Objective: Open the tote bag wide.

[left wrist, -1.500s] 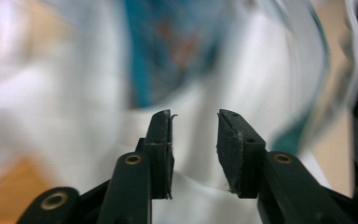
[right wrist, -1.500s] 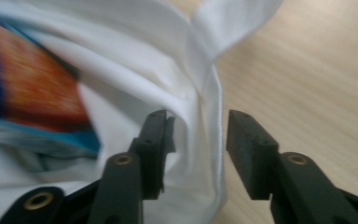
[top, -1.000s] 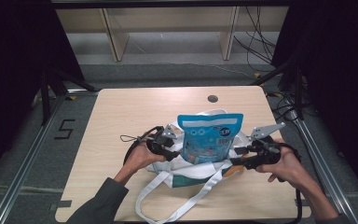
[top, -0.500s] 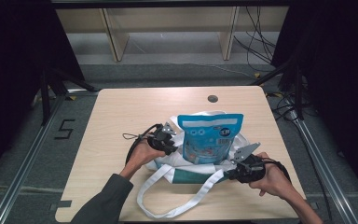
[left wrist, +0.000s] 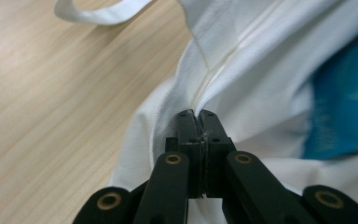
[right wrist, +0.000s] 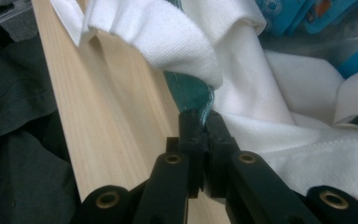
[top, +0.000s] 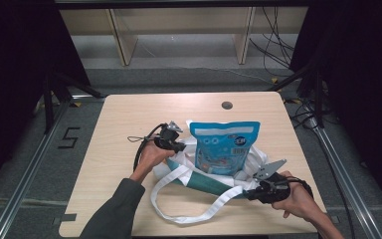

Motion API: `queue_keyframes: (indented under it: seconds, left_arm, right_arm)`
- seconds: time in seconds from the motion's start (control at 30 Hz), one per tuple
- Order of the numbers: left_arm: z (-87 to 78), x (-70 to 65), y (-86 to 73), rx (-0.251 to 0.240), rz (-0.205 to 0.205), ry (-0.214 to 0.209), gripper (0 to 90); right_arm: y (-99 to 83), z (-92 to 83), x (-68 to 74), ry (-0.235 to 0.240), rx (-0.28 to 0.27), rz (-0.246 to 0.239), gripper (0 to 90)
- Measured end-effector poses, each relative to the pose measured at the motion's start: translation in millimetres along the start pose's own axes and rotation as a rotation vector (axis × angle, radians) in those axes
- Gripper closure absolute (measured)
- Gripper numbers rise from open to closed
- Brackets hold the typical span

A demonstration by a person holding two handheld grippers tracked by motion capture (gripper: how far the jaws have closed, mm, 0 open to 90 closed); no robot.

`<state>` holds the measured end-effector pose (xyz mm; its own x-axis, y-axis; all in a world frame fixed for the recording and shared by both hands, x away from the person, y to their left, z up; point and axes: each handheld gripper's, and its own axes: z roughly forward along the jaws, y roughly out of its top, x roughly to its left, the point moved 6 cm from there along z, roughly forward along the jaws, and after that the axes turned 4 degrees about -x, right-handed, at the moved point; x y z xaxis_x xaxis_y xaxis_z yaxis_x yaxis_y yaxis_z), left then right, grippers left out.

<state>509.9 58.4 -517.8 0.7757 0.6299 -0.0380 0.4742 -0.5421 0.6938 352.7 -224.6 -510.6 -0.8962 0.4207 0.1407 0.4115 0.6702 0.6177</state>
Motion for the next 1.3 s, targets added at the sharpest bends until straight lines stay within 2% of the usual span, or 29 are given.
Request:
queue_keyframes:
  seconds: [0.07,0.1,0.13,0.17,0.2,0.3,0.37,0.4,0.43,0.47,0.53,0.6,0.7,0.73,0.83,0.87,0.9,0.93,0.97,1.03,1.07,1.1,1.13,1.17,1.2,1.23,1.27,1.3]
  left_arm:
    - [11.0,3.2,-5.4,0.017,-0.001,0.0,88.6]
    - [14.9,3.0,-6.3,0.018,-0.011,0.004,88.7]
    - [15.6,4.1,-6.9,0.033,0.01,0.001,88.7]
    - [16.6,3.4,-6.6,0.025,-0.005,0.0,88.7]
    - [16.2,3.0,-6.4,0.025,0.004,0.002,88.7]
    - [16.2,3.9,-6.9,0.034,-0.003,-0.008,88.7]
    - [16.0,3.6,-6.5,0.033,0.0,-0.008,88.5]
    - [15.3,3.7,-6.4,0.033,-0.002,-0.005,88.3]
    - [15.3,3.8,-6.2,0.021,-0.007,-0.011,88.0]
    - [13.1,3.9,-6.3,0.032,-0.01,-0.016,87.7]
    - [10.3,2.5,-4.8,0.014,-0.036,-0.036,86.4]
    - [6.4,-0.2,-1.5,-0.027,-0.046,-0.048,84.1]
    - [1.4,-0.2,1.4,-0.046,-0.053,-0.064,83.9]
    - [1.2,-0.4,2.1,-0.054,-0.063,-0.061,83.8]
    - [0.9,-2.2,3.6,-0.05,-0.054,-0.061,84.0]
    - [0.8,-2.5,3.9,-0.047,-0.044,-0.06,84.1]
    - [0.4,-3.4,4.4,-0.05,-0.048,-0.058,84.1]
    - [0.0,-4.0,5.0,-0.053,-0.048,-0.059,84.1]
    - [-0.8,-4.3,5.7,-0.054,-0.043,-0.061,84.1]
    - [-2.7,-4.6,6.7,-0.055,-0.034,-0.065,84.4]
    - [-2.8,-5.6,7.0,-0.057,-0.039,-0.063,84.5]
    - [-3.0,-5.8,7.1,-0.057,-0.037,-0.06,84.6]
    - [-3.2,-6.0,7.2,-0.057,-0.037,-0.064,84.7]
    - [-3.3,-6.0,7.5,-0.059,-0.035,-0.065,84.8]
    - [-3.2,-6.2,7.5,-0.059,-0.033,-0.063,84.8]
    - [-2.9,-6.5,7.4,-0.057,-0.028,-0.062,84.9]
    - [-2.7,-6.9,7.4,-0.058,-0.026,-0.055,84.9]
    - [-2.8,-7.0,7.2,-0.053,-0.019,-0.06,85.0]
  right_arm:
    - [-6.3,7.1,1.4,-0.016,0.01,0.014,88.4]
    - [-9.7,12.7,1.1,-0.015,0.014,-0.001,88.5]
    - [-13.3,16.9,2.9,-0.019,0.016,0.031,88.5]
    - [-15.8,20.9,1.1,-0.025,0.01,0.014,88.5]
    - [-18.2,23.7,2.1,-0.021,0.012,0.031,88.5]
    - [-17.7,24.9,3.1,-0.022,0.02,0.042,88.5]
    - [-17.9,26.0,2.0,-0.04,0.022,0.044,88.5]
    - [-17.5,25.3,3.2,-0.02,0.017,0.048,88.4]
    - [-17.9,24.7,2.5,-0.022,0.016,0.046,88.3]
    - [-17.9,24.3,1.8,-0.036,0.015,0.048,88.0]
    - [-15.6,19.7,4.1,-0.012,0.002,0.056,81.7]
    - [-9.5,8.4,6.6,-0.012,-0.045,0.06,77.3]
    - [7.5,-19.4,5.9,-0.057,-0.144,0.031,74.3]
    - [14.2,-28.7,3.5,-0.081,-0.178,0.027,72.8]
    - [35.5,-55.5,-7.0,-0.149,-0.282,0.037,73.7]
    - [41.1,-62.3,-12.6,-0.172,-0.304,0.058,73.6]
    - [45.8,-66.5,-22.7,-0.216,-0.324,0.056,73.4]
    - [47.5,-70.3,-30.0,-0.254,-0.303,0.085,72.7]
    - [49.3,-73.2,-41.9,-0.319,-0.291,0.075,71.7]
    - [50.6,-72.3,-55.2,-0.382,-0.265,0.125,69.5]
    - [50.5,-70.8,-60.7,-0.397,-0.258,0.125,68.8]
    - [48.4,-67.8,-64.3,-0.386,-0.226,0.182,67.6]
    - [48.0,-64.3,-66.6,-0.385,-0.23,0.204,67.6]
    - [46.6,-61.3,-71.4,-0.383,-0.213,0.193,67.7]
    - [44.9,-59.5,-73.0,-0.375,-0.185,0.206,70.6]
    - [44.9,-55.0,-75.2,-0.374,-0.201,0.212,76.1]
    - [43.0,-52.2,-79.0,-0.385,-0.19,0.181,80.4]
    - [39.0,-49.5,-79.7,-0.389,-0.16,0.205,85.9]
